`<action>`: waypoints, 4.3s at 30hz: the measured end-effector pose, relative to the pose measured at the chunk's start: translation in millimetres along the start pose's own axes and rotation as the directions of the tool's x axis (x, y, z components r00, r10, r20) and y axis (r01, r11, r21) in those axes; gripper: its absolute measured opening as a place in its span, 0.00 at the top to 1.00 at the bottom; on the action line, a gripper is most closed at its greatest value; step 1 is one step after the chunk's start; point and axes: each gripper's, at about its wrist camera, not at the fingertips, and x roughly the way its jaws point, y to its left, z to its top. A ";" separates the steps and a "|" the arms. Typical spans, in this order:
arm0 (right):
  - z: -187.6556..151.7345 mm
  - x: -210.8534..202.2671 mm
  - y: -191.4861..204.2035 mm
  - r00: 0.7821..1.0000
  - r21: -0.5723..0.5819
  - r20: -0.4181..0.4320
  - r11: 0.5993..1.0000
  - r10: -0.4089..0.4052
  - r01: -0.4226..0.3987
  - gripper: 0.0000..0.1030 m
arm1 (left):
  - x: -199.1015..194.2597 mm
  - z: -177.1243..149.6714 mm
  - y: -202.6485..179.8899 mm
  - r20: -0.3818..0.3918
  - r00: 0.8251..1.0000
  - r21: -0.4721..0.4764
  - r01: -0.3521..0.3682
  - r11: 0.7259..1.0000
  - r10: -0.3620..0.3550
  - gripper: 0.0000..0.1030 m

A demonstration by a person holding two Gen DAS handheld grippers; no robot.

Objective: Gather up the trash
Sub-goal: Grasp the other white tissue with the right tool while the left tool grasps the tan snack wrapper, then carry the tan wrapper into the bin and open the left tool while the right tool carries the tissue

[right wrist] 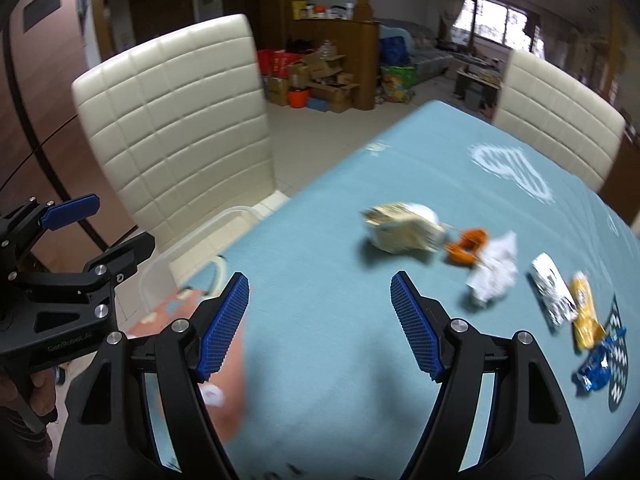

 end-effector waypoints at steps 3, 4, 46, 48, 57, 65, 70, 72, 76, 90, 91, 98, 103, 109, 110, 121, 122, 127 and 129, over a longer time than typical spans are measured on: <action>-6.0 -4.7 -19.9 1.000 0.030 -0.001 0.999 -0.019 0.019 0.29 | 1.7 4.1 -20.7 -0.001 1.000 0.031 0.032 0.999 -0.031 0.23; -7.4 -6.1 -27.1 1.000 0.039 0.001 0.999 -0.030 0.030 0.29 | 4.0 7.2 -30.4 -0.003 0.999 0.049 0.045 0.998 -0.045 0.23; -5.7 34.6 -117.7 0.991 0.116 -0.075 0.986 -0.113 0.122 0.74 | 69.9 51.4 -154.6 -0.047 0.964 0.387 0.258 0.885 -0.260 0.71; -6.4 28.9 -115.4 0.991 0.116 -0.070 0.985 -0.118 0.126 0.74 | 63.3 51.6 -151.1 -0.037 0.964 0.383 0.255 0.888 -0.262 0.71; -5.4 7.1 -97.2 0.992 0.091 -0.047 0.988 -0.118 0.122 0.74 | 38.5 45.6 -133.2 -0.006 0.971 0.371 0.225 0.901 -0.240 0.71; 0.9 -10.5 -68.1 0.994 0.050 -0.014 0.993 -0.104 0.105 0.74 | 12.1 40.7 -109.5 0.033 0.975 0.340 0.195 0.920 -0.219 0.71; 5.5 -20.5 -49.2 0.995 0.022 0.008 0.995 -0.097 0.097 0.74 | 1.3 39.6 -89.7 0.055 0.979 0.309 0.171 0.935 -0.197 0.71; 6.5 -23.7 -41.2 0.995 0.009 0.015 0.995 -0.097 0.097 0.74 | -2.0 39.0 -80.3 0.063 0.980 0.289 0.162 0.943 -0.188 0.71; 12.0 -30.2 -21.9 0.995 -0.026 0.032 0.995 -0.095 0.096 0.74 | -8.4 36.1 -63.4 0.083 0.982 0.261 0.143 0.955 -0.170 0.71; 30.5 -22.3 46.3 0.997 -0.142 0.053 0.988 -0.048 0.055 0.74 | -15.8 23.8 3.1 0.109 0.991 0.160 0.056 0.986 -0.074 0.71; 31.3 -20.8 49.4 0.998 -0.148 0.052 0.988 -0.045 0.053 0.73 | -15.5 22.8 9.2 0.111 0.992 0.151 0.049 0.987 -0.066 0.71; 41.9 -7.0 77.3 0.999 -0.185 0.046 0.983 -0.010 0.019 0.72 | -8.3 14.5 41.2 0.103 0.995 0.099 -0.008 0.995 -0.003 0.71; 48.5 -1.2 98.3 0.999 -0.215 0.049 0.976 0.024 -0.013 0.72 | -1.2 9.2 65.6 0.076 0.997 0.057 -0.037 0.998 0.033 0.71; 51.5 6.5 118.6 0.997 -0.263 0.060 0.964 0.054 -0.037 0.72 | 7.0 2.1 87.1 0.051 0.997 0.010 -0.063 0.998 0.062 0.71; 51.7 8.3 120.0 0.997 -0.264 0.059 0.964 0.057 -0.039 0.72 | 10.4 0.7 88.3 0.039 0.997 0.008 -0.060 0.998 0.060 0.71; 47.5 31.3 111.7 0.999 -0.248 0.009 0.967 0.053 -0.049 0.72 | 28.1 -9.9 83.9 -0.027 1.000 -0.001 -0.007 1.000 0.007 0.24; 47.8 33.0 111.6 0.998 -0.245 0.006 0.968 0.055 -0.052 0.72 | 29.0 -9.7 83.0 -0.029 0.999 0.004 -0.017 1.000 0.018 0.24; 46.3 41.3 116.9 0.997 -0.247 -0.016 0.966 0.072 -0.074 0.72 | 27.2 -15.2 85.6 -0.029 0.998 0.022 -0.063 0.998 0.064 0.23; 45.0 44.5 120.7 0.997 -0.255 -0.025 0.964 0.078 -0.082 0.72 | 25.7 -17.5 88.0 -0.022 0.996 0.028 -0.084 0.996 0.084 0.23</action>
